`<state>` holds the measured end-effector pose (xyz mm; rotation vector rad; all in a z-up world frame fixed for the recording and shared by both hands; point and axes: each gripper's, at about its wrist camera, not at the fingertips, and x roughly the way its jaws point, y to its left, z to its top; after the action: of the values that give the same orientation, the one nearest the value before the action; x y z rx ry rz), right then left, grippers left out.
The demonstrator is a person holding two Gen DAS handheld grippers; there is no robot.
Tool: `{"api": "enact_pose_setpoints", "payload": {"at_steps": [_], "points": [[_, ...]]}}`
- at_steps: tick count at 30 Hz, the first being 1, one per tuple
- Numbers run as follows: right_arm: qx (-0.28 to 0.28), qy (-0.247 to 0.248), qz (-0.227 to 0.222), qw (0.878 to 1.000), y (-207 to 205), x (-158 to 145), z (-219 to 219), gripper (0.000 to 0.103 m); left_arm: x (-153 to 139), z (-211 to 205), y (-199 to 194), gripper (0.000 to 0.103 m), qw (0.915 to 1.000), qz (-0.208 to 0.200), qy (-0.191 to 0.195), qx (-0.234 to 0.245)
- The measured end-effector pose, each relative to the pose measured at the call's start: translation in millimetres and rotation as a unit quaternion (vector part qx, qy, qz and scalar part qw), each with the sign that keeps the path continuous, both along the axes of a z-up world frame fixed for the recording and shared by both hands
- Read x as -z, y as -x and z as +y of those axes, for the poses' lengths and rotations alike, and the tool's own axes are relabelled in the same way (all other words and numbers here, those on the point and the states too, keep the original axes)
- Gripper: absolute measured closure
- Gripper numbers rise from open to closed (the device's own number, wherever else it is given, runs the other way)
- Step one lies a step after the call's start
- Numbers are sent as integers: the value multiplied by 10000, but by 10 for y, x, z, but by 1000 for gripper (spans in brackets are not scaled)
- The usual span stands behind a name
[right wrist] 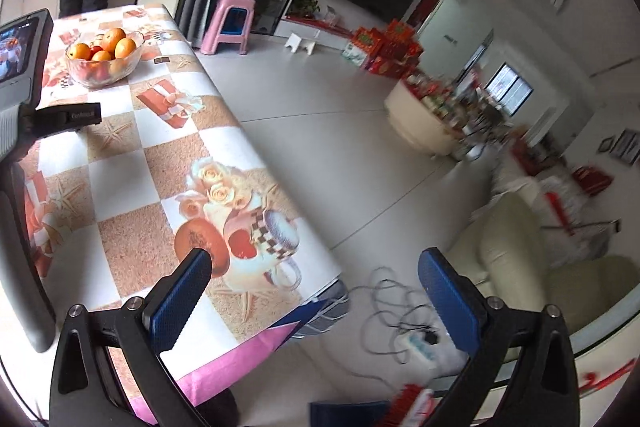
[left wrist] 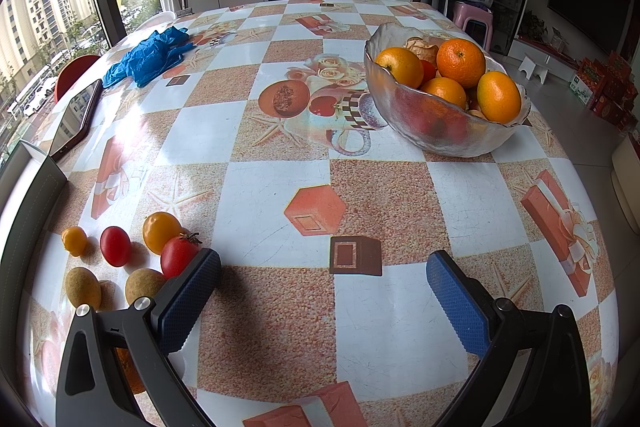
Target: Organize fruits
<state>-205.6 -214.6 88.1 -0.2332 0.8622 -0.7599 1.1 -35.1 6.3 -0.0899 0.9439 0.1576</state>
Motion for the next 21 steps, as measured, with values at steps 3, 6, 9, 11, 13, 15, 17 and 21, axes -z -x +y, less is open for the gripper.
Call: {"api": "enact_pose_setpoints", "payload": {"at_steps": [3, 6, 9, 11, 13, 15, 17, 21], "points": [[-261, -366, -190, 9988, 51, 124, -154, 0, 0, 0, 0, 0, 10000, -1, 0, 0], [-752, -799, -479, 9928, 36, 147, -221, 0, 0, 0, 0, 0, 10000, 0, 0, 0], [-1259, -1107, -515, 9845, -116, 206, -260, 0, 2, -4, -2, 0, 10000, 0, 0, 0], [-1565, -1265, -466, 9784, -260, 278, -263, 0, 2, -4, -2, 0, 10000, 0, 0, 0], [-1812, -1456, -367, 9719, -432, 367, -262, 0, 7, -14, -9, 0, 10000, 0, 1, 0], [-1977, -1629, -282, 9662, -557, 461, -281, 0, 2, -4, -2, 0, 10000, 0, 0, 0], [-2054, -1794, -234, 9618, -680, 560, -326, 0, 4, -8, -5, 0, 10000, 0, 0, 0], [-2196, -1792, -88, 9589, -880, 719, -340, 0, 0, 0, 0, 0, 10000, -1, 0, 0]]}}
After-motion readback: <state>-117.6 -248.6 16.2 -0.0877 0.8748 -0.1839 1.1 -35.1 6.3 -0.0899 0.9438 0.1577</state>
